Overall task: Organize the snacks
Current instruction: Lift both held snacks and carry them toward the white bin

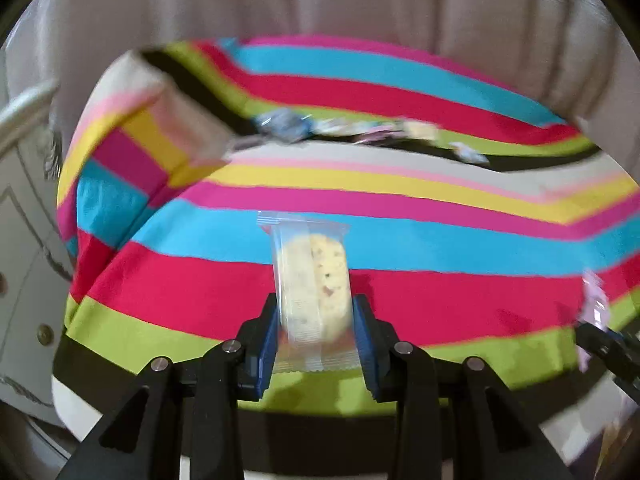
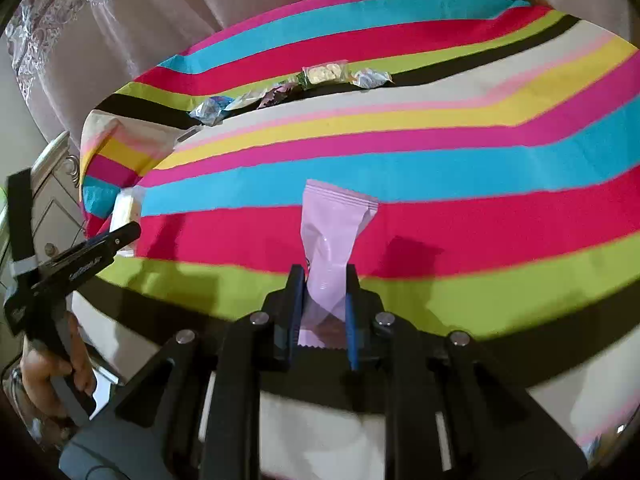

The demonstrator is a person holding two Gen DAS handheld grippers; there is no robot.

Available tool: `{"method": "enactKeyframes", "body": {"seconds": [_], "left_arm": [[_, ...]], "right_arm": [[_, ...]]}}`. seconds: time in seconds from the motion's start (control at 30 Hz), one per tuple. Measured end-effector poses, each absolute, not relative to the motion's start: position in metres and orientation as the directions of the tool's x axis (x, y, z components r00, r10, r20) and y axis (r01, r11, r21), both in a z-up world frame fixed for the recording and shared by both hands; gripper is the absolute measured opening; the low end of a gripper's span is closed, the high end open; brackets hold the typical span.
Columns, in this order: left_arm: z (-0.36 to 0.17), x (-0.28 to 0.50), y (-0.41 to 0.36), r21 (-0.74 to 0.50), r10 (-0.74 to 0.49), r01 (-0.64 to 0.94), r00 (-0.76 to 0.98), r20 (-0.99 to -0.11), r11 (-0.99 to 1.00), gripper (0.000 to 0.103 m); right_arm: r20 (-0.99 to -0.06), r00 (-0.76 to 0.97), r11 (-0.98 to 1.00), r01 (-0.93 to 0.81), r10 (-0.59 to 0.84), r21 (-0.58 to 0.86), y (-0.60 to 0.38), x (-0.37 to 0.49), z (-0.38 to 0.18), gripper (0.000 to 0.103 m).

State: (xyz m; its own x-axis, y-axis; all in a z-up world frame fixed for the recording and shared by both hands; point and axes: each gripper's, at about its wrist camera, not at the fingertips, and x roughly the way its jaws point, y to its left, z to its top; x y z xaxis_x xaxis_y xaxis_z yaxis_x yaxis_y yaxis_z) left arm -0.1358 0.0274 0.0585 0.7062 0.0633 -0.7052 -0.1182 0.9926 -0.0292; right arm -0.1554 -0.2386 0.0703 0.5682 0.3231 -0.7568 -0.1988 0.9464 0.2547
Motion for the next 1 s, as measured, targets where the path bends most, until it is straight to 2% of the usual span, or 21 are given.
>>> {"method": "enactKeyframes", "body": {"seconds": [0.13,0.23,0.4,0.53,0.87,1.0], "left_arm": [[0.098,-0.162,0.006,-0.04,0.013,-0.051,0.767,-0.641,0.998,0.036],[0.137,-0.185,-0.003,-0.03,0.005,-0.026,0.829,-0.56,0.999,0.036],[0.196,-0.233,-0.017,-0.007,0.002,-0.005,0.908,-0.419,1.0,0.037],[0.23,-0.268,-0.025,0.01,-0.001,0.004,0.948,-0.319,1.0,0.037],[0.278,-0.318,-0.034,0.012,-0.025,0.027,0.984,-0.174,1.0,0.037],[0.285,-0.332,-0.042,0.034,-0.03,0.035,0.991,-0.13,0.999,0.037]], "right_arm": [[-0.718,0.625,0.952,-0.206,0.306,0.226,-0.237,-0.181,0.103,0.022],[-0.642,0.711,0.958,-0.227,0.285,0.175,-0.234,-0.208,0.148,0.022],[-0.446,0.859,0.967,-0.246,0.251,0.07,-0.224,-0.268,0.227,0.022],[-0.314,0.921,0.972,-0.236,0.228,0.014,-0.22,-0.31,0.265,0.022],[-0.152,0.966,0.975,-0.218,0.209,-0.038,-0.222,-0.374,0.308,0.022],[-0.126,0.968,0.973,-0.225,0.219,-0.039,-0.226,-0.383,0.312,0.022]]}}
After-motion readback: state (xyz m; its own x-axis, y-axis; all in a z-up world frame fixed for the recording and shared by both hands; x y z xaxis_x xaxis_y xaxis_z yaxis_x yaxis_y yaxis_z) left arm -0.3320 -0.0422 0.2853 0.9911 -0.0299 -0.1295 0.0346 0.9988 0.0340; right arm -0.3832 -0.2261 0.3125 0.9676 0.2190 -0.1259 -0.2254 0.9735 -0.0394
